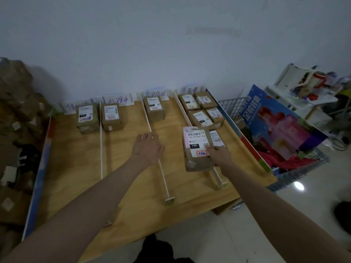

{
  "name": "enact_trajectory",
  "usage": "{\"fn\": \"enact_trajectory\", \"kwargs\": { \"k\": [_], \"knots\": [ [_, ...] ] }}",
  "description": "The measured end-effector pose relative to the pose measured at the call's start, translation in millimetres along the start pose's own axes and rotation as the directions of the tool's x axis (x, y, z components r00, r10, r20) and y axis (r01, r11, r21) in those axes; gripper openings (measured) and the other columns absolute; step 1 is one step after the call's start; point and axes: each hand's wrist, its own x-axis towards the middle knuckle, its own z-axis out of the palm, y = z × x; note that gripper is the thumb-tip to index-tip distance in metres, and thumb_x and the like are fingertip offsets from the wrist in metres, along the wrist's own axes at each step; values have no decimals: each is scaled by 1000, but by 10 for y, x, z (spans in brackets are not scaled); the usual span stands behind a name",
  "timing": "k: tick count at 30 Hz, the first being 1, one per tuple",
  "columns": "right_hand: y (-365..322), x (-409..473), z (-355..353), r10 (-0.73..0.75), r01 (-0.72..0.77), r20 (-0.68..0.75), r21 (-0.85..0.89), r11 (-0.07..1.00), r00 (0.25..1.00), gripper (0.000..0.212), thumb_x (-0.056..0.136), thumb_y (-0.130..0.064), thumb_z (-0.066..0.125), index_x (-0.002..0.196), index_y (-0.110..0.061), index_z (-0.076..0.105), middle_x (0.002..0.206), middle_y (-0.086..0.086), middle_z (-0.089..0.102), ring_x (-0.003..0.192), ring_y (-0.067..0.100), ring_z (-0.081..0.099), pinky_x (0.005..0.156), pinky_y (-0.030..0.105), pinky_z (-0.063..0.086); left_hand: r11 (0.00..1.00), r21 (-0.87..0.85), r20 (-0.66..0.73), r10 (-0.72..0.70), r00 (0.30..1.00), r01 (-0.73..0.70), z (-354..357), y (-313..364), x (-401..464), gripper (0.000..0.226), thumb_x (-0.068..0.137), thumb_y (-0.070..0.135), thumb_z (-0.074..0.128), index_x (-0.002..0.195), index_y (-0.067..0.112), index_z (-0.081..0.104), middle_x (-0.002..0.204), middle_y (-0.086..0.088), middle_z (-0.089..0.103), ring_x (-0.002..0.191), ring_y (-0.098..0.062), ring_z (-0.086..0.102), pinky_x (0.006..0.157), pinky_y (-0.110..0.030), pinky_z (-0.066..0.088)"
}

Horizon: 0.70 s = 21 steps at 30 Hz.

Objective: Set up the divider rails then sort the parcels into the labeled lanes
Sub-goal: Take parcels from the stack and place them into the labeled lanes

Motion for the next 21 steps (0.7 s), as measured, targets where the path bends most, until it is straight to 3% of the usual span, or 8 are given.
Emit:
{"fn": "enact_trajectory", "kwargs": {
  "k": [6,11,13,16,21],
  "knots": [
    [-95,433,-53,-43,45,25,-71,996,999,44,97,-42,53,108,-4,72,104,13,70,99,29,65,92,48,54,999,-6,23,-46,999,46,24,60,301,61,101,52,30,145,11,41,146,-9,46,134,-27,41,113,-41,27],
    [-268,943,56,-54,60,52,-111,992,997,41,96,-45,53,106,-9,71,99,6,66,96,24,61,84,36,50,996,6,41,-88,995,88,157,123,671,59,101,50,30,143,11,44,144,-9,47,132,-28,44,113,-41,27],
    [-349,1242,154,-71,76,68,-66,995,995,43,91,-46,57,108,-9,70,104,4,69,101,24,63,90,41,53,994,6,45,-108,993,108,249,105,866,59,101,50,30,141,9,45,142,-10,48,130,-28,45,112,-41,29],
    [-513,1700,322,-81,94,120,-111,989,989,44,94,-44,57,107,-3,67,101,7,69,97,23,65,79,36,56,988,-12,59,-150,987,151,398,15,1212,58,101,50,33,139,8,48,140,-10,51,129,-29,46,112,-41,28],
    [-826,2523,659,-101,130,168,-169,977,981,46,97,-42,55,110,-1,68,103,10,70,90,23,64,76,34,54,969,-33,90,-240,967,244,558,-167,1851,58,100,51,33,138,10,48,138,-10,52,130,-29,46,113,-42,27]
  ]
}}
